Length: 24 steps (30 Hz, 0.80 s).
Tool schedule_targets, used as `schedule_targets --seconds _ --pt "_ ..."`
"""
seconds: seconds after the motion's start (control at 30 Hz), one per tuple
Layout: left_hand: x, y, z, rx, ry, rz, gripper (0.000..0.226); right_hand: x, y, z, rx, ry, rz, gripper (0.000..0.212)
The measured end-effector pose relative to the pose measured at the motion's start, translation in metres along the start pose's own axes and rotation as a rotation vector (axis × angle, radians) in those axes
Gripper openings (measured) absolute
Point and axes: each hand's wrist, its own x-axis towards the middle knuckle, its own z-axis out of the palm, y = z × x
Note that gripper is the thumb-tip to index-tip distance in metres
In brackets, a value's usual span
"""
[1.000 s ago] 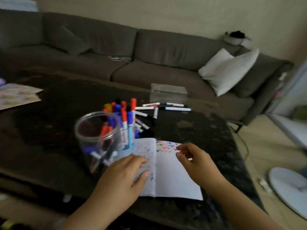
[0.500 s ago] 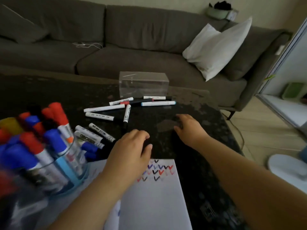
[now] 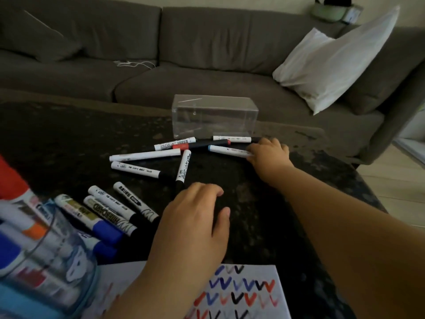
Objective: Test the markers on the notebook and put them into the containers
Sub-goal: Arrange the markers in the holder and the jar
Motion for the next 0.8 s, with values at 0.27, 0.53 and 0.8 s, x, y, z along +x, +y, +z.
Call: schedule_targets --seconds 0.27,0.53,0.8 --pt "-0.023 0.014 -0.026 -0.151 -0.057 -0.130 0.024 -0.115 -0.010 -0.031 0.474 -0.066 -0.004 0.023" --pt "-0.083 0.031 -0.080 -0.973 -0.208 -0.651 0.019 -0.273 -0.054 -0.085 1.095 -0.495 0.000 0.023" --pt "-0.152 0.063 -0.139 -1.426 -0.154 -0.537 0.022 -0.376 -0.090 -0.114 1.419 -0.568 -0.076 0.023"
